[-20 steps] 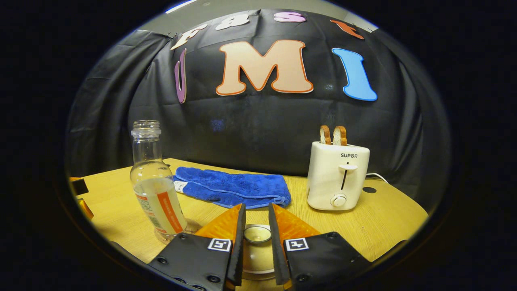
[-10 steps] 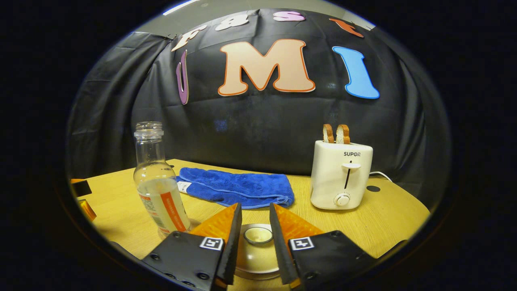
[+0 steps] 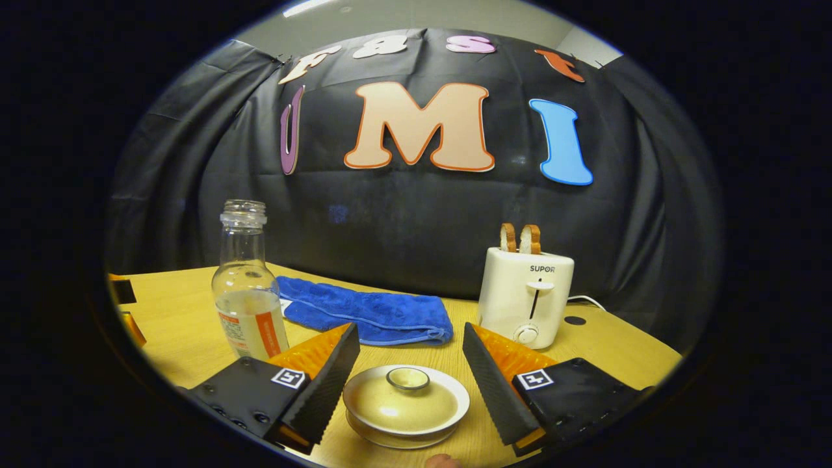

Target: Open the teacup lid with one hand, grasp the water bottle and pour water into the teacup with the other hand; after pouring, place the water bottle on the coaster and then close the teacup lid.

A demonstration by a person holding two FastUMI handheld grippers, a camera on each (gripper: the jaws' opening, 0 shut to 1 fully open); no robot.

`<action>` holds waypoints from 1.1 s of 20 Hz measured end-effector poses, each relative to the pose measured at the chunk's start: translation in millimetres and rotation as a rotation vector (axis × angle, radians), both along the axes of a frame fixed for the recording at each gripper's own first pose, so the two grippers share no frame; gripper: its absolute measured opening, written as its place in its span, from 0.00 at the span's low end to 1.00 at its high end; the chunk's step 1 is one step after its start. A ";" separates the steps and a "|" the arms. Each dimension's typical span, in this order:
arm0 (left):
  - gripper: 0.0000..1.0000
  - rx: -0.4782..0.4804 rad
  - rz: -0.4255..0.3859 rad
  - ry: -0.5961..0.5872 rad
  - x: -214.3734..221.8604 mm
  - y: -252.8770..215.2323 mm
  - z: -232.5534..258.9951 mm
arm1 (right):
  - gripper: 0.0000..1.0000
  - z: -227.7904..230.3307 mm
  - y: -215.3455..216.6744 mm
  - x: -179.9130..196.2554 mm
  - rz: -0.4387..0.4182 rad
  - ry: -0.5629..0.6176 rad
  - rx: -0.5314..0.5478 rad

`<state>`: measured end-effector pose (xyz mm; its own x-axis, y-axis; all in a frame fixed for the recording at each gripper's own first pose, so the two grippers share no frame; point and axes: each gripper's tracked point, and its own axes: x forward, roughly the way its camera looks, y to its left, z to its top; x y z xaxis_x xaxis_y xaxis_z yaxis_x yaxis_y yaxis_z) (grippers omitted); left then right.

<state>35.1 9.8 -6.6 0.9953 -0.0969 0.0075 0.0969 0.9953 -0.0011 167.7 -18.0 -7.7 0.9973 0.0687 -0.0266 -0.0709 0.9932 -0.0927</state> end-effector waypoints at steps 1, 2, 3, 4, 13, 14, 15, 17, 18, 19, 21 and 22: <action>0.96 0.000 0.000 0.000 -0.2 -0.3 -0.2 | 0.96 1.8 -2.8 -2.8 -0.011 -0.009 0.024; 0.96 0.000 0.000 0.001 0.1 -0.5 -0.4 | 1.00 2.0 -7.0 -5.5 -0.024 -0.011 0.051; 0.96 0.000 0.000 0.001 -0.3 -0.2 0.1 | 1.00 -0.7 -9.2 -9.0 -0.029 -0.003 0.083; 0.96 -0.001 0.001 0.000 -1.1 0.0 0.4 | 1.00 1.9 -10.0 -12.3 -0.039 -0.012 0.093; 0.97 0.000 0.060 0.005 -0.8 13.7 -1.4 | 1.00 5.7 -9.2 -77.6 -0.088 -0.023 0.088; 0.96 -0.001 0.062 0.006 -2.2 12.5 -2.5 | 0.99 6.4 -9.1 -87.5 -0.096 -0.028 0.089; 0.96 0.000 0.059 0.005 -3.6 10.8 -1.6 | 0.96 6.3 -7.3 -97.5 -0.100 -0.026 0.089; 0.96 -0.001 0.055 0.005 -6.8 8.5 -1.7 | 0.99 6.6 -6.9 -117.1 -0.110 -0.026 0.089; 0.96 0.000 0.057 0.005 -9.4 6.3 2.6 | 0.96 7.4 -6.8 -127.1 -0.115 -0.030 0.088; 0.96 -0.001 0.057 0.005 -12.1 5.2 2.8 | 0.96 7.3 -6.3 -135.5 -0.120 -0.028 0.088; 0.96 0.000 0.057 0.005 -18.2 1.9 3.2 | 0.96 8.3 -5.0 -149.7 -0.124 -0.031 0.088; 0.96 0.001 0.056 0.004 -21.9 0.1 3.0 | 0.96 8.8 -3.6 -156.2 -0.122 -0.029 0.088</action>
